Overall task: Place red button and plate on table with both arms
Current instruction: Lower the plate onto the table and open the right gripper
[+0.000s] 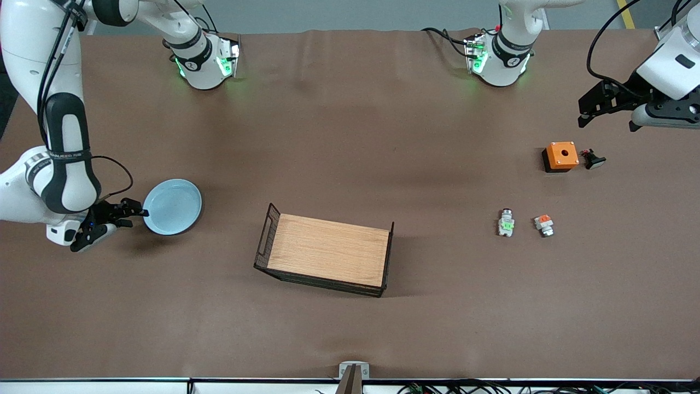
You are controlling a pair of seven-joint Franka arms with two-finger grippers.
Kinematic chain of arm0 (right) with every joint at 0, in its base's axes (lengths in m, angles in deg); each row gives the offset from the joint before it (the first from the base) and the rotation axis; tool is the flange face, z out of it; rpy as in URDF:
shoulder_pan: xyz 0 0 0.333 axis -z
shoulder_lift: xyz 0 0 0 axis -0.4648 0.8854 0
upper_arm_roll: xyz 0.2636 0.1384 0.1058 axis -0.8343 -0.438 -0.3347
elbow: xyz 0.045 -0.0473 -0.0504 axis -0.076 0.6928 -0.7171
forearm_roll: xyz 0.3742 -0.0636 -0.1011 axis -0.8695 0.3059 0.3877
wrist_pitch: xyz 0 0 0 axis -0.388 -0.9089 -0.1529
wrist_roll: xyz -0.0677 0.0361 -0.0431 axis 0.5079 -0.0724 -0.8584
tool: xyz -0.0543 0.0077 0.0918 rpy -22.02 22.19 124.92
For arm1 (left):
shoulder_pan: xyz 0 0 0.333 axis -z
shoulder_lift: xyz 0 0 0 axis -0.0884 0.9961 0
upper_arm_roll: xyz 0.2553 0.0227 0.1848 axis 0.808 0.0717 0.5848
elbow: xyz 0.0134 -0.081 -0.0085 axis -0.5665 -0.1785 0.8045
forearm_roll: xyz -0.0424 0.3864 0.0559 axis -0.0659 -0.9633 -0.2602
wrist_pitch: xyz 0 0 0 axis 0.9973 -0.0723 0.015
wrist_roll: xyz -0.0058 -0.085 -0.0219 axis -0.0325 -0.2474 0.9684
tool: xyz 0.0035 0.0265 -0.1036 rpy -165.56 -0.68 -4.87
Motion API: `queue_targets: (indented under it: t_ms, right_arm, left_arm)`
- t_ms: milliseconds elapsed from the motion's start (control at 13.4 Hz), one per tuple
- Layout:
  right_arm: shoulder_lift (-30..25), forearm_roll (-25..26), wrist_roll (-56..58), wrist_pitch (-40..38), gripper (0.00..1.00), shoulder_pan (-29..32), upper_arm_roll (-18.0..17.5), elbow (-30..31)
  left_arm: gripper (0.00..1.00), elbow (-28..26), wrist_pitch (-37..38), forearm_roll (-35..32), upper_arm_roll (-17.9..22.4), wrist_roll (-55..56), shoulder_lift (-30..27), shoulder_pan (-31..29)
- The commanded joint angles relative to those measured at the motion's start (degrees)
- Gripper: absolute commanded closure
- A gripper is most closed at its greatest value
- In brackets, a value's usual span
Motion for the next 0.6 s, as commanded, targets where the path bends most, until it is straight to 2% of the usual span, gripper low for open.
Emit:
queue_targets:
  t_ms: [0, 224, 373, 522]
  right_arm:
    - [-1.74, 6.12, -9.85, -5.93, 0.00, 0.58, -0.80, -5.02]
    - [-3.42, 13.69, -26.46, -16.90, 0.00, -1.35, -2.03, -13.71]
    - [-6.13, 17.99, -34.82, -21.06, 0.00, -1.53, -5.44, -16.28]
    - [-10.17, 24.83, -42.56, -22.99, 0.00, -1.44, -10.36, -17.25]
  left_arm:
    - [0.00, -0.49, 0.30, 0.16, -0.30, 0.43, -0.83, -0.34]
    - [0.00, -0.32, 0.30, 0.08, -0.38, 0.43, -1.00, -0.34]
    - [0.00, -0.23, 0.30, 0.08, -0.39, 0.43, -1.09, -0.34]
    - [0.00, -0.23, 0.30, 0.16, -0.47, 0.52, -1.18, -0.34]
